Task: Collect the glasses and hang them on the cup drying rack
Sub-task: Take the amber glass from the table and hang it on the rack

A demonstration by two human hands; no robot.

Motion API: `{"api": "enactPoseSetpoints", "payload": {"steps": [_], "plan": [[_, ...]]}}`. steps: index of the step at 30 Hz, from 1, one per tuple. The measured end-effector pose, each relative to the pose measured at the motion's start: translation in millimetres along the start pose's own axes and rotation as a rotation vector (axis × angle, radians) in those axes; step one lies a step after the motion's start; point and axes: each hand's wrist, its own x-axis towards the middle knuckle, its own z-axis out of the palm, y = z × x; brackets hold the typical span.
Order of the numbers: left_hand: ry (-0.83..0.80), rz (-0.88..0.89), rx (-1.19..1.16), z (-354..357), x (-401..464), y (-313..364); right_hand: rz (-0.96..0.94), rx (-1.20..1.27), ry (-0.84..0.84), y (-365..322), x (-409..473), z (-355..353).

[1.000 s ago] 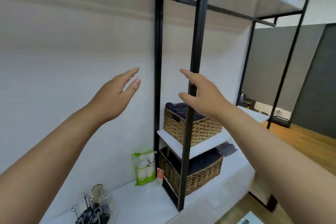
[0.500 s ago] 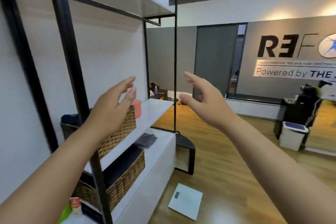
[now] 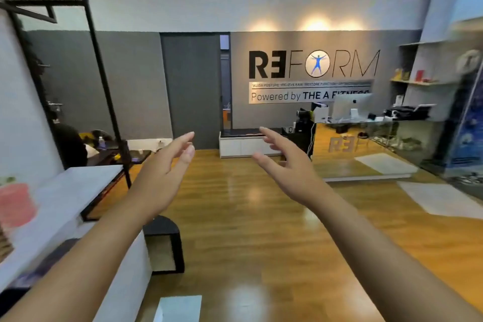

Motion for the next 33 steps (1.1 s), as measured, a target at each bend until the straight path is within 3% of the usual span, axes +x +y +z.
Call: {"api": "enactPoseSetpoints", "payload": {"steps": [10,19,26,33], "plan": [[-0.214,0.175,-0.152,153,149,0,0.165,-0.156,0.197,107,56,-79],[-0.457,0.411,-0.297,296,269,14,0.367,-0.329,0.475,171,85,-137],[-0.639,0.605,-0.429,407,306,73,0.507,-0.456,0.693,207,66,-192],[-0.769,0.723,-0.575,535,299,173,0.605,-0.6,0.845,255,24,-292]]}}
